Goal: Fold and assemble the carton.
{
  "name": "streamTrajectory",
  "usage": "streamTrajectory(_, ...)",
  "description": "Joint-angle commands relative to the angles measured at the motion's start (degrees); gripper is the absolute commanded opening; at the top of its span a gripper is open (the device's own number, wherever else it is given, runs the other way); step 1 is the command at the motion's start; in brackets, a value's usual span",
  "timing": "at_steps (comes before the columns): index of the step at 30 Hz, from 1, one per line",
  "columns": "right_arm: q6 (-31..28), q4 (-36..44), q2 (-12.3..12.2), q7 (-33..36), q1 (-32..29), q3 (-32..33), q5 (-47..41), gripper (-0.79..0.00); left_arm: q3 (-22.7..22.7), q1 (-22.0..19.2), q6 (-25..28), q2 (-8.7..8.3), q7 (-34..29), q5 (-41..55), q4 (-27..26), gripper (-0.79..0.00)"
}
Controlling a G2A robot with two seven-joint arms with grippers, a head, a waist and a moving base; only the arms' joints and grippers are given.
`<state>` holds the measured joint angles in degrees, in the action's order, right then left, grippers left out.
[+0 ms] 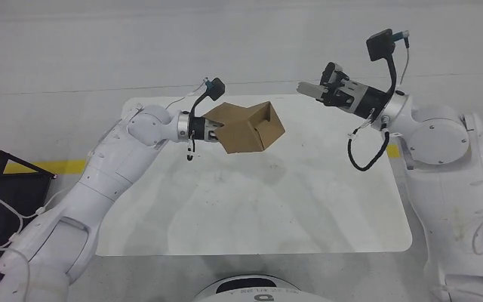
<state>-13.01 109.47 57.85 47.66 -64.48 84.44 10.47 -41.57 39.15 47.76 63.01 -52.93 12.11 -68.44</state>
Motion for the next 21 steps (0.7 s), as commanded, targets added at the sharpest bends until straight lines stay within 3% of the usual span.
streamTrajectory(1, -0.2, 0.2, 0.1, -0.8, -0.4, -0.1, -0.7, 0.0, -0.1, 0.3, -0.2, 0.04, 0.7, -1.2, -1.9, -0.785)
streamTrajectory(6, -4.0, 0.7, -0.3, -1.9, -1.6, 2.1, 0.4, 0.0, -0.1, -2.7, -2.2, -0.07, -3.2, -8.8, -2.2, -0.785)
streamTrajectory(13, -2.8, 0.1, -1.1, -1.5, -4.8, 7.0, 5.3, 0.0, 2.3, -13.7, -13.1, -0.27, -16.7, -32.4, -4.8, -0.785)
streamTrajectory(17, -3.0, 1.6, -1.6, 0.9, -7.4, 8.3, 9.9, 0.0, 12.1, -21.3, -20.0, -0.18, -23.7, -46.9, -8.6, -0.785)
streamTrajectory(21, -3.2, 3.5, -1.9, 3.5, -10.1, 6.8, 15.9, 0.0, 25.3, -29.3, -23.2, 0.96, -26.8, -52.7, -10.4, -0.785)
